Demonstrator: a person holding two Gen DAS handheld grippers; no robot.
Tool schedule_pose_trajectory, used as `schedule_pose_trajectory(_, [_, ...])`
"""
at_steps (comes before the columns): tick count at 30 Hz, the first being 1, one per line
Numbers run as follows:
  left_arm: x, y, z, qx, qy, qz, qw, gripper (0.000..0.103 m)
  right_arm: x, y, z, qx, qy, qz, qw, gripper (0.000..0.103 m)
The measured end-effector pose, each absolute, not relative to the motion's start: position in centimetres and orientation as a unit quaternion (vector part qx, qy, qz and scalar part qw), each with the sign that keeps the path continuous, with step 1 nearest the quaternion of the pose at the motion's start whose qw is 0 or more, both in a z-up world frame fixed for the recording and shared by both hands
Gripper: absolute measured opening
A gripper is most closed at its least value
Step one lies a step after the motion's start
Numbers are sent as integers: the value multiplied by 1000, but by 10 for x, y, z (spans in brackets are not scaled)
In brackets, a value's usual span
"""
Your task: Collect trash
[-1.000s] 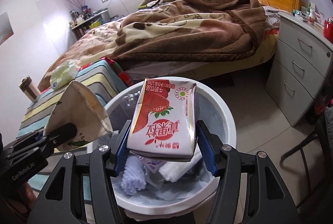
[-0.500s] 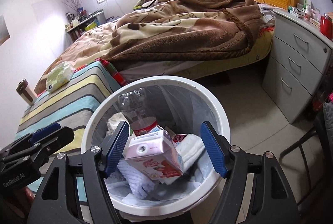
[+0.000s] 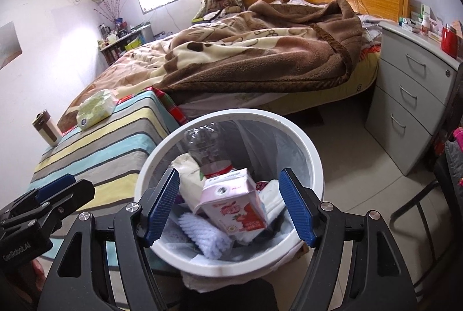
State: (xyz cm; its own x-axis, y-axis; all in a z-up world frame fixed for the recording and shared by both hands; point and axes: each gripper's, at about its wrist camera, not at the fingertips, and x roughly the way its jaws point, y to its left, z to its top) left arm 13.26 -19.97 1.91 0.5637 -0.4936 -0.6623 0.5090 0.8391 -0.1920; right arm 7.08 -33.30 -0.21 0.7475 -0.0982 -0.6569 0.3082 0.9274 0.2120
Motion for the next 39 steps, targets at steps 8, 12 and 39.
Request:
schedule_pose_trajectory(8, [100,-168,27,17,345,-243,907,67,51,-312,4,146,309,-85,936,73])
schedule_pose_trajectory(12, [84,-153,28,24,331,-218,918,67,41,-301,5,139,292,-74,943,73])
schedule_pose_trajectory(39, [24,-96,6,33,298,-123,946,67,7,-252,-8,106,247,-55,962,73])
